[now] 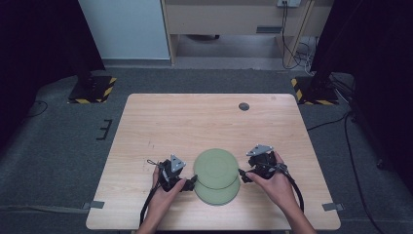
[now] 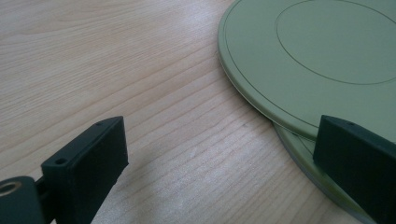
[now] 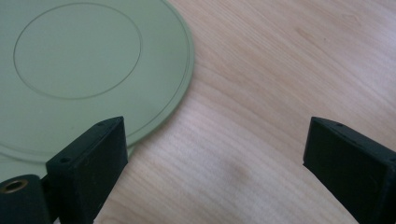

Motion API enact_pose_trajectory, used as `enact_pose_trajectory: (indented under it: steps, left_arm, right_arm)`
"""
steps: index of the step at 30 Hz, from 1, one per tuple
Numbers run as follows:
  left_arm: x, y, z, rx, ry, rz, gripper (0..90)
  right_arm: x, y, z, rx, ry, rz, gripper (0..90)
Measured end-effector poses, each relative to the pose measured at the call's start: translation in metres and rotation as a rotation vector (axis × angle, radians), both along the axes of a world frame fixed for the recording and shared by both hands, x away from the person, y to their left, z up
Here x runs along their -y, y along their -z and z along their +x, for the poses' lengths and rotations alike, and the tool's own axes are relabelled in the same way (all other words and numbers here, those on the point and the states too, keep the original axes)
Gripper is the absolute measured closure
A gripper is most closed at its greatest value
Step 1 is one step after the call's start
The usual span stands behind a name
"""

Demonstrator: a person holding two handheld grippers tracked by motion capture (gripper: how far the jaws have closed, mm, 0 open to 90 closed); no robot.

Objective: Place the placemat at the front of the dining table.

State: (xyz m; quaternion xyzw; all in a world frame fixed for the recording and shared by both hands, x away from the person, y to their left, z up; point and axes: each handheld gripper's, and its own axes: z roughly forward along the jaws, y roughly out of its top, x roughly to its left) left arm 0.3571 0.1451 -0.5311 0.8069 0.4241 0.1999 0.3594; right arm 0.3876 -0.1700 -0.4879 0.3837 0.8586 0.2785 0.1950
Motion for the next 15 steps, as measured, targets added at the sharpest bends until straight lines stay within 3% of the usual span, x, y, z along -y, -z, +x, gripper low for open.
enact_pose_trajectory:
  steps: [8,15]
  left_arm:
    - [0.0,-0.001,0.0,-0.001,0.007,0.006,2.5]
    - [0.0,-0.001,0.0,0.0,0.007,0.007,2.7]
  right_arm:
    - [-0.012,-0.01,0.017,-0.031,-0.052,-0.008,11.0]
    - [-0.019,-0.013,0.03,-0.052,-0.062,0.001,12.6]
